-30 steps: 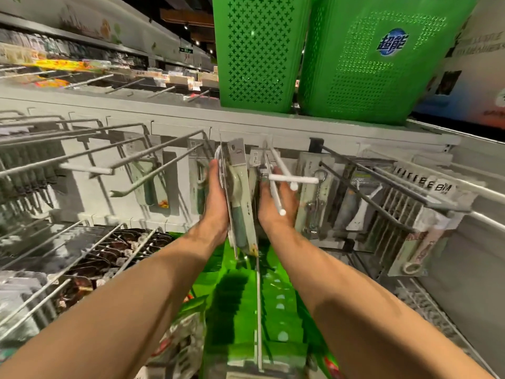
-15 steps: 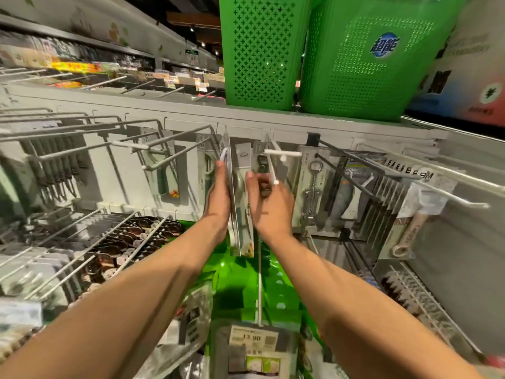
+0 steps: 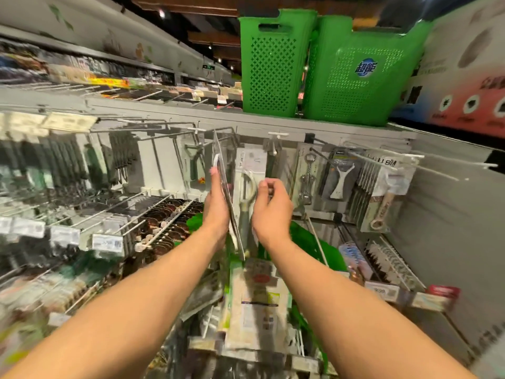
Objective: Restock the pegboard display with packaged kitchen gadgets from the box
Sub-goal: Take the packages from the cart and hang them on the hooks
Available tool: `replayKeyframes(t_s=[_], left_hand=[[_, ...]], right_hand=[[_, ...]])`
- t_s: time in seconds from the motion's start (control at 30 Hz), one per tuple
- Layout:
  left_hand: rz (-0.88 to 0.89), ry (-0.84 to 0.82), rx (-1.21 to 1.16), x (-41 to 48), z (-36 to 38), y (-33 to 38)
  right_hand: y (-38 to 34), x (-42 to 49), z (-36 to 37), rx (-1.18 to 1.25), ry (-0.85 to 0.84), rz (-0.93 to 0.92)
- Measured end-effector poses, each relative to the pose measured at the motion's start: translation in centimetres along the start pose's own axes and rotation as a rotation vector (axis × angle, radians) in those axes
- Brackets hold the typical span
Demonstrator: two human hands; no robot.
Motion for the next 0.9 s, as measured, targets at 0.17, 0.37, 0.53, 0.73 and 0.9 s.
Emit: replayKeyframes(t_s=[0.17,0.37,0.53,0.73,0.9], left_hand=[[0.0,0.024,0.002,-4.0,-1.8,1.3],[0.089,0.012,-0.007,-6.8,-3.1,3.5],[0.107,0.111,-0.032,-7.0,-5.8,4.3],[0.113,0.123,-0.069,-6.7,-7.9,5.6],[0.104,0.106,-0.044,-5.0,-9.0,5.4]], right_hand=[[-2.3,-2.3,-0.6,0.002,-0.014,-0.004],[-5.4,-3.5,0.8,0.055,-0.031,-0.049],[-6.5,-3.9,2.5,0.063,-0.068,-0.055],[-6.7,-3.3,5.3,0.037,-0.086,-0.041],[-6.0,-2.5,7.2,-0.014,-0.058,-0.008]])
Point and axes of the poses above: each hand's wrist, its own x-axis towards the middle knuckle, its own z-axis out of the palm, y = z × x, the point moved 8 cm from there along x, towards the middle knuckle, and after that the axes turned 2 degrees about -y, right-handed, at the moved point
